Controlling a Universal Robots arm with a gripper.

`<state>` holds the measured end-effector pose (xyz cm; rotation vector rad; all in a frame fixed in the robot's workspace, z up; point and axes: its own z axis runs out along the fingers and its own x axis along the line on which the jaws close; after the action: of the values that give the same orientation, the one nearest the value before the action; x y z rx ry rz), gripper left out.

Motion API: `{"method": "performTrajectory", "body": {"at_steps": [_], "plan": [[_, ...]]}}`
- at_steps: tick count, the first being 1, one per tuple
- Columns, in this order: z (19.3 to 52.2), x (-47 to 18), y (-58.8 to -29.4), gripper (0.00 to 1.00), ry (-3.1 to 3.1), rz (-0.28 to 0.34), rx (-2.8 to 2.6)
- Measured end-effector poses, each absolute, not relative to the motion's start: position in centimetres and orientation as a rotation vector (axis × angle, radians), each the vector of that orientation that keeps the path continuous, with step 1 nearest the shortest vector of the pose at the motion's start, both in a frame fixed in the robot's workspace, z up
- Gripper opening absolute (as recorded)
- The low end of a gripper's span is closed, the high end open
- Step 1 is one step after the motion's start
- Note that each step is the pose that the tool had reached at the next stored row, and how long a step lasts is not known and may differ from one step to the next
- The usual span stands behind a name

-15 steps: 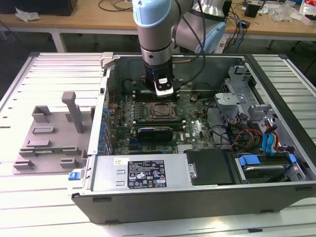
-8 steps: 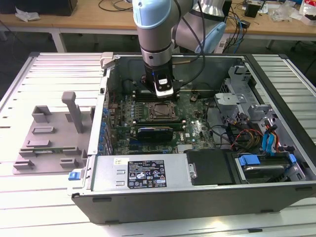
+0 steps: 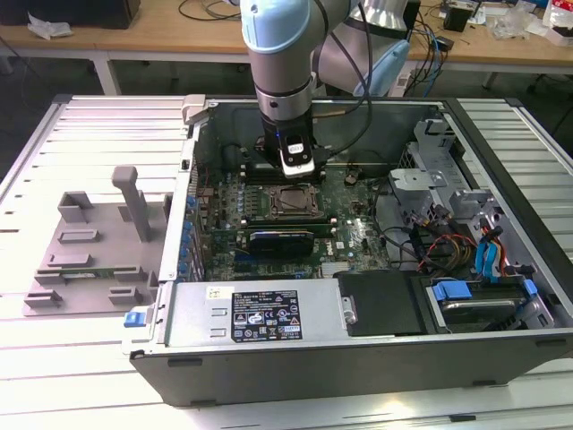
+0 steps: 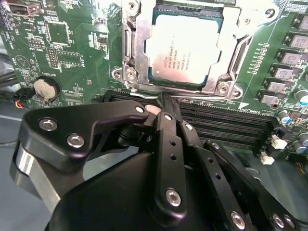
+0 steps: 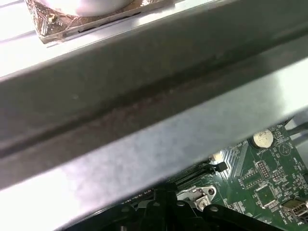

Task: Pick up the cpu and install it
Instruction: 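Install the first cpu locking lever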

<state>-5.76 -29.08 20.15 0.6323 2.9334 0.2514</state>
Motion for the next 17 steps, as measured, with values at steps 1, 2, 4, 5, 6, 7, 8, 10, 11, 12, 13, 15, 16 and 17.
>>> {"method": "performTrajectory", "body": {"at_steps": [1,2,4,5,6,7,8,10,11,12,13,15,16,17], "plan": [[20.52,-5.76,-29.03,0.11,2.933,0.251,0.632],[20.80,-5.77,-28.99,0.11,2.933,0.251,0.633],[20.92,-5.76,-28.92,0.11,2.933,0.252,0.632],[20.92,-5.76,-28.92,0.11,2.933,0.253,0.632],[20.92,-5.76,-28.92,0.11,2.933,0.253,0.633],[20.93,-5.77,-28.92,0.11,2.934,0.253,0.632],[20.93,-5.77,-28.92,0.11,2.934,0.253,0.632],[20.92,-5.77,-28.93,0.11,2.934,0.253,0.633],[20.91,-5.78,-28.93,0.11,2.934,0.253,0.633],[20.89,-5.78,-28.93,0.11,2.934,0.253,0.633],[20.87,-5.77,-28.92,0.11,2.934,0.253,0.632],[20.83,-5.77,-28.92,0.11,2.933,0.250,0.632],[20.82,-5.78,-28.92,0.11,2.933,0.248,0.632],[20.81,-5.78,-28.92,0.11,2.933,0.245,0.632]]}}
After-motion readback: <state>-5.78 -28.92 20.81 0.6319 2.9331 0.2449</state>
